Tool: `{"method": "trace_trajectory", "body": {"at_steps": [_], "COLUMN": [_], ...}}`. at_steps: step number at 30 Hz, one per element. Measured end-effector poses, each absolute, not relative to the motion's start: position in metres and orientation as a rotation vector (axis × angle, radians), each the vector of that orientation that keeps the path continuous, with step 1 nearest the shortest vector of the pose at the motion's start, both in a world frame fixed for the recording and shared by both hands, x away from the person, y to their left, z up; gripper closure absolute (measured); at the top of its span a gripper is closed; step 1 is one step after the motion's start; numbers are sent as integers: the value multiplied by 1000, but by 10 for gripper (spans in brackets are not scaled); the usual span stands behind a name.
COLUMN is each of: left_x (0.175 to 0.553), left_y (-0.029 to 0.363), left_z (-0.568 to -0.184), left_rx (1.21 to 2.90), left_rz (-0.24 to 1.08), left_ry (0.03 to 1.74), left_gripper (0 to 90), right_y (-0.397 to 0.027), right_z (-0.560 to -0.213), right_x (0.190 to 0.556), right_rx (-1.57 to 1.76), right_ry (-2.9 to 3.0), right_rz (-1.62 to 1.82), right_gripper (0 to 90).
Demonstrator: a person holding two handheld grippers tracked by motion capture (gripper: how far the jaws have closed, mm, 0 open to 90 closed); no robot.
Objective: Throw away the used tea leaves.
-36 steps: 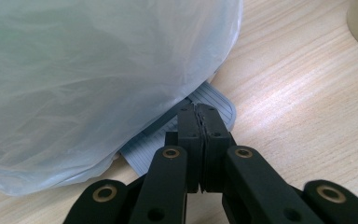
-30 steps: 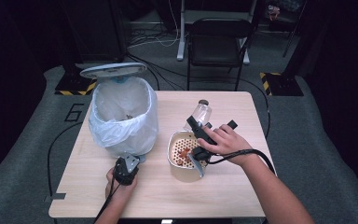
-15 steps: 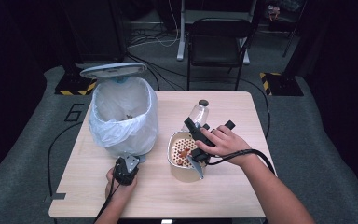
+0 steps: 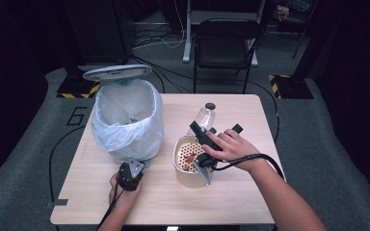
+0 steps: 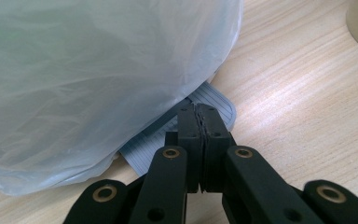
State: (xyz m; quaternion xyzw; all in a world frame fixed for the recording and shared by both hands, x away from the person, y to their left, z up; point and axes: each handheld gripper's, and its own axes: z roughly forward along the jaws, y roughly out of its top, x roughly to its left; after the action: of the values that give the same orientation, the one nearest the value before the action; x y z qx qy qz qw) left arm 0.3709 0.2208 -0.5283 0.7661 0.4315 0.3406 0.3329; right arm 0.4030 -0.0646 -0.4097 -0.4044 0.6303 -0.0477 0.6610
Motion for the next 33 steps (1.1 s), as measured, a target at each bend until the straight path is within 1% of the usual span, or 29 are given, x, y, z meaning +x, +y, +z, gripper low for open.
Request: {"method": "trace_trajectory", "body": {"at_steps": [2,3,10,11,12,15,20,22,24,29,33], "left_x": [371,371,371,371,371,371,371,371,371,371,371], "left_y": [221,221,221,221,221,221,222,222,222,222,222], "left_z": [-528,-528,-528,-528,-528,-528,-528,-528,-528,-528,-528], "left_rx": [2001,2001,2002,2002,2002,2002,2008,2006,2005,1999,1994], "left_rz": [889,889,889,889,889,889,875,878,876,881,877], "left_ry": [1127,1127,1127,1127,1127,1127,1127,1127,1127,1128,1131], "left_gripper": [889,889,888,888,889,889,888,888,889,888,887], "right_y": [-66,-63,-61,-62,-60,-59,-55,-56,-56,-59,-62], "right_z": [-414,-409,-406,-408,-405,-400,-380,-380,-372,-354,-346], "right_x": [401,402,399,398,399,398,402,409,408,416,423], "right_rx": [-848,-928,-927,-877,-918,-881,-858,-763,-721,-565,-444], "right_ry": [1448,1419,1443,1471,1472,1533,1609,1699,1783,1940,2018], "right_rz": [-53,-108,-84,-53,-71,-35,-12,145,167,363,463], "right_gripper": [432,432,431,431,432,432,433,432,432,431,431]}}
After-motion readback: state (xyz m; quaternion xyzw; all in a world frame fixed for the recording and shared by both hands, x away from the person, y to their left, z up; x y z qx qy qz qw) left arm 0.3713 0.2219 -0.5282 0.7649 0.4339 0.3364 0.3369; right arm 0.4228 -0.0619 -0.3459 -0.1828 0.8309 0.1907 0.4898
